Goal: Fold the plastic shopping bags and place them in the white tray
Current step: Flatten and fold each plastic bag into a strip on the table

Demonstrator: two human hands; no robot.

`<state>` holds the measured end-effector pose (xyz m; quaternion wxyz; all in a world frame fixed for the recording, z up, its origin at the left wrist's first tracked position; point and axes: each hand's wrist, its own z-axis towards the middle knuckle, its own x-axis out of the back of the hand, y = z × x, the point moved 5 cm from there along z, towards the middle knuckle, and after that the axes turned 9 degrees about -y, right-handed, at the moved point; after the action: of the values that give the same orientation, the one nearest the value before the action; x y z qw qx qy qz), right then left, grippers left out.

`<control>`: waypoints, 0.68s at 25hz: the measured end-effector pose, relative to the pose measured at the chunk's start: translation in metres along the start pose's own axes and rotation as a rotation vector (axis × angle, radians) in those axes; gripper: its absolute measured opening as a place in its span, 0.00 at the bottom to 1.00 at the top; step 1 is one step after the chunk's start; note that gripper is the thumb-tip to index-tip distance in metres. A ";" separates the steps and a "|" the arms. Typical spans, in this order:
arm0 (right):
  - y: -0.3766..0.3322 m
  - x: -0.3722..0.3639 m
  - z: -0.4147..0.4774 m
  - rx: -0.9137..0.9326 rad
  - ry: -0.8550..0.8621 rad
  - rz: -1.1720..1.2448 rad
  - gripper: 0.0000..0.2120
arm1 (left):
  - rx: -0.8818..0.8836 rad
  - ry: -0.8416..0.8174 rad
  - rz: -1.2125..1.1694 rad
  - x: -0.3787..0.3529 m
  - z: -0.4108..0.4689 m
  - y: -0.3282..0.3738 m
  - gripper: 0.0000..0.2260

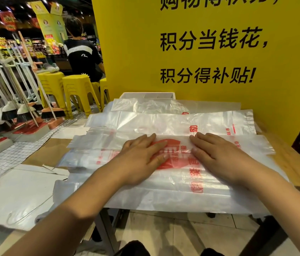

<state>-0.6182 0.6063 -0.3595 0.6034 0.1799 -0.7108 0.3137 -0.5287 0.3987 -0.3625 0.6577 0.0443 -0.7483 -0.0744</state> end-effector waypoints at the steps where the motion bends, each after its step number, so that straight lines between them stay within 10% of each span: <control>1: 0.005 -0.001 0.000 -0.010 -0.041 0.002 0.29 | 0.023 -0.015 0.003 -0.001 -0.001 -0.004 0.27; 9: 0.066 0.000 -0.023 -0.178 -0.154 -0.039 0.55 | 0.139 -0.057 -0.011 -0.003 -0.001 -0.035 0.33; 17: 0.039 0.016 -0.031 -0.171 -0.083 -0.177 0.42 | 0.048 0.170 0.042 0.005 0.002 -0.029 0.35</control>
<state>-0.6229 0.6572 -0.3506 0.6119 0.2026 -0.7407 0.1895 -0.5321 0.3695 -0.3631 0.7190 0.0504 -0.6921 -0.0387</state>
